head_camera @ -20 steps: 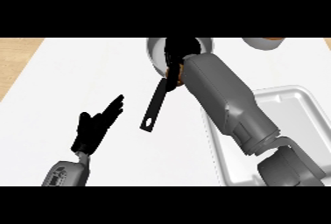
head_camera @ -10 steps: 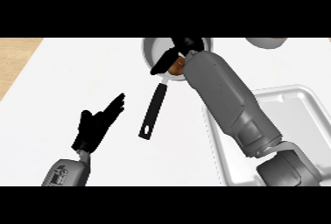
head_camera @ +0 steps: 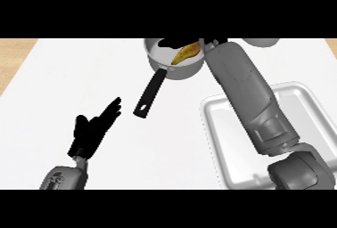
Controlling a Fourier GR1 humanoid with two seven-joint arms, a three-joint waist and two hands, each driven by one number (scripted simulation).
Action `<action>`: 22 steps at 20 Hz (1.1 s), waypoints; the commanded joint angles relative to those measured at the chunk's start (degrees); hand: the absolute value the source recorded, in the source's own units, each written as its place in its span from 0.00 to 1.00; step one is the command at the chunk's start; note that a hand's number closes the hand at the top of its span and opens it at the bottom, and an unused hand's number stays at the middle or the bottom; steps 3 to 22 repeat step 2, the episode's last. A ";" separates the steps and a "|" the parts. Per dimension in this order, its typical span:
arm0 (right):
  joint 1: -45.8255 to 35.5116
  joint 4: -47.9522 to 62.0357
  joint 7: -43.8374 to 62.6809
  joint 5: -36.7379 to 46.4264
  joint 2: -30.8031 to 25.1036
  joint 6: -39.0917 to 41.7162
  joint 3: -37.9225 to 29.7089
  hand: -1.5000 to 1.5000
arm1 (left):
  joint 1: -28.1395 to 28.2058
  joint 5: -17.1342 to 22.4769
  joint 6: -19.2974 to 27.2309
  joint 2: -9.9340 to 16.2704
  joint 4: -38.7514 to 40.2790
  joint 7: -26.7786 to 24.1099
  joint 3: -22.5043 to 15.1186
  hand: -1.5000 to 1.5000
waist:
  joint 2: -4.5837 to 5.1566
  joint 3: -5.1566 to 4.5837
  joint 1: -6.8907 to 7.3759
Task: Pick the pear from the tray and place it in the pot
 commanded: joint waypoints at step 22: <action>1.43 2.19 -8.84 -5.14 -3.77 1.53 -6.19 0.00 | -0.85 -0.45 0.94 -0.58 -2.21 3.30 -0.45 0.50 | 0.07 0.03 -0.43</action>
